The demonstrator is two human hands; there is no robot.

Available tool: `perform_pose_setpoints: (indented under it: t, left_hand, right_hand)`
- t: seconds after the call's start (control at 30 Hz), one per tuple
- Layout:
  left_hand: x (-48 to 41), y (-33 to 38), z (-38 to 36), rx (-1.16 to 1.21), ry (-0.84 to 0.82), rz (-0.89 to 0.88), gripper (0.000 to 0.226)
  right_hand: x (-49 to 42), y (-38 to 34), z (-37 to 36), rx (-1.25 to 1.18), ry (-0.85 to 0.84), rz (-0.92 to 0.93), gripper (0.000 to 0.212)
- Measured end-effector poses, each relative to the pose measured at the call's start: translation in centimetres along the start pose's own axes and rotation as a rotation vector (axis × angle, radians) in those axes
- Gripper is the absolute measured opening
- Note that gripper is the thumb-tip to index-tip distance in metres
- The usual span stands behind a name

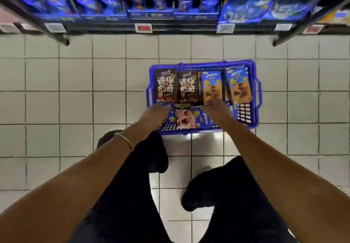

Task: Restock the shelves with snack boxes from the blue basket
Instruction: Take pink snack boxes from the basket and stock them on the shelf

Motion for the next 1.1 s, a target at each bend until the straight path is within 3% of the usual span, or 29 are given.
perform_pose_setpoints:
  t: [0.07,0.2,0.27,0.37,0.47,0.57,0.67,0.87,0.97,1.1]
  left_hand:
    - [-4.3,-1.2,-1.1,-0.116,-0.018,-0.071,0.021]
    - [-11.1,-1.1,-3.1,-0.509,-0.050,-0.257,0.037]
    - [-13.5,0.1,-4.0,-0.635,-0.071,-0.337,0.045]
    - [-15.9,1.2,-6.2,-0.774,-0.075,-0.446,0.046]
    - [-17.4,1.0,-7.6,-0.827,-0.033,-0.423,0.040]
    - [-17.1,0.9,-7.5,-0.762,0.005,-0.443,0.040]
    - [-15.9,0.2,-7.6,-0.707,0.047,-0.480,0.038]
    - [-17.4,-3.7,-13.5,-0.488,-0.078,-0.237,0.027]
    - [-17.8,-3.8,-16.1,-0.379,0.009,-0.253,0.027]
    - [-17.9,-3.6,-17.1,-0.422,0.080,-0.344,0.021]
  right_hand:
    - [-3.7,1.7,-2.4,0.199,0.018,0.174,0.017]
    - [-8.7,5.4,-7.2,0.804,0.018,0.493,0.081]
    - [-10.4,7.0,-8.8,0.947,0.034,0.541,0.089]
    - [-11.6,7.3,-10.0,0.941,0.049,0.618,0.090]
    - [-11.4,6.4,-9.5,0.895,0.054,0.665,0.089]
    - [-10.6,6.6,-6.4,0.882,0.108,0.657,0.087]
    - [-9.7,8.6,-2.2,0.826,0.144,0.537,0.094]
    - [-9.7,11.1,1.0,0.773,0.185,0.495,0.089]
    - [-9.9,11.9,1.2,0.722,0.243,0.499,0.087]
    - [-10.2,12.1,1.4,0.786,0.288,0.481,0.085]
Point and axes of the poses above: each hand's wrist, its own x-axis away from the middle knuckle, its own z-axis out of the back of the hand, y = z × x, the point moved 2 cm from there along -x, towards the middle knuckle, and after that the axes turned 1 degree about z, right-handed, at the moved point
